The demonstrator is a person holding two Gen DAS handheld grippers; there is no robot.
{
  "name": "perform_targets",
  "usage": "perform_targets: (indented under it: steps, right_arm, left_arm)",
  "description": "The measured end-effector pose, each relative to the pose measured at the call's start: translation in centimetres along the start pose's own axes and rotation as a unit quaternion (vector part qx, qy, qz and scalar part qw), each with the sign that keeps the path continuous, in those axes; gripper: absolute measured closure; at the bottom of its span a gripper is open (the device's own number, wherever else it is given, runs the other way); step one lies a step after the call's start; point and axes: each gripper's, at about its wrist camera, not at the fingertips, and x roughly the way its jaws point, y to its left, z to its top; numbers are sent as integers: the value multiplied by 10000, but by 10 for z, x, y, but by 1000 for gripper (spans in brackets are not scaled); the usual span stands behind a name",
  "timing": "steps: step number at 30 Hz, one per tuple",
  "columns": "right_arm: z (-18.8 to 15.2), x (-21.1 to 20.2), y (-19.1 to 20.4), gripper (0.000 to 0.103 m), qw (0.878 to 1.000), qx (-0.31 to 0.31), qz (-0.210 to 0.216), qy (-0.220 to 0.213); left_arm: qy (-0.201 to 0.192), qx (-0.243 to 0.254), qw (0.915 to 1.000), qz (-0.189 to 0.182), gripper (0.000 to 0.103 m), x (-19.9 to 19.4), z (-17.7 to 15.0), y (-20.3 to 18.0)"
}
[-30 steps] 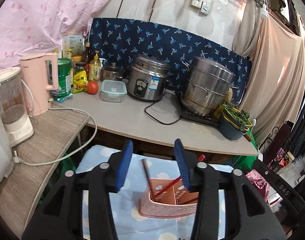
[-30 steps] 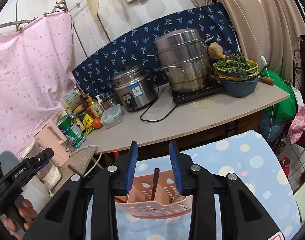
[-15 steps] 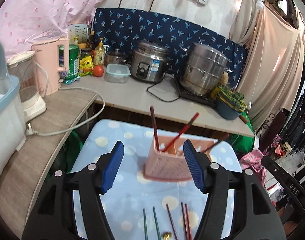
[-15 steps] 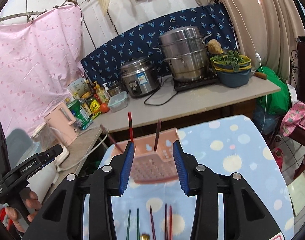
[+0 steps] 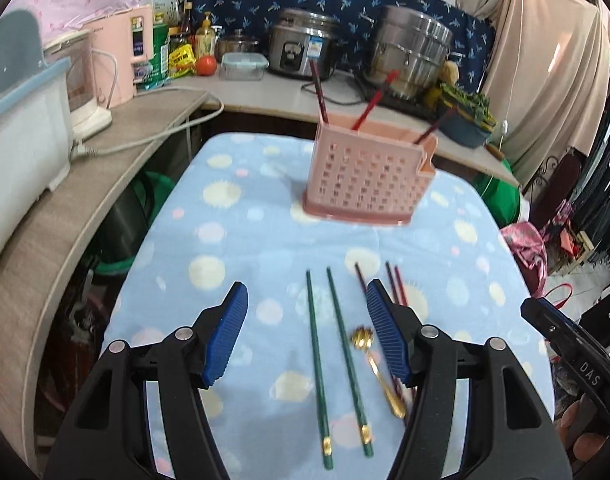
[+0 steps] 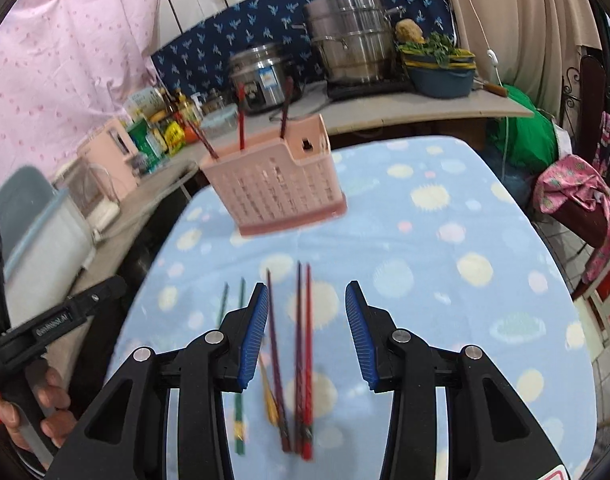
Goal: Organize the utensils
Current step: 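Grasp a green chopstick with the left tool while the right tool grasps a red chopstick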
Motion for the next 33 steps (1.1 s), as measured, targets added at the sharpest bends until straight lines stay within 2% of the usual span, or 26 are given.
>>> perform_targets:
  steps: [4, 10, 17, 24, 29, 33]
  right_arm:
    - [-32, 6, -8, 64, 9995, 62, -60, 304]
    - [-67, 13, -10, 64, 9985, -48, -197, 512]
    - [-106, 25, -4, 64, 9959, -280, -238, 829]
    - [-121, 32, 0, 68, 9942, -397, -325, 950]
    - [-125, 39, 1, 81, 9929, -438, -294, 1063]
    - [-126, 41, 2, 83, 9928, -452, -245, 1086]
  left_arm:
    - [198, -57, 9998, -46, 44, 1, -29, 4]
    - [275, 123, 9995, 91, 44, -1, -61, 1]
    - [556, 58, 9984, 101, 44, 8, -91, 6]
    - [812, 61, 9966, 99, 44, 18, -114, 8]
    - [866, 119, 9962, 62, 44, 20, -121, 5]
    - [907, 166, 9957, 38, 44, 23, -123, 1]
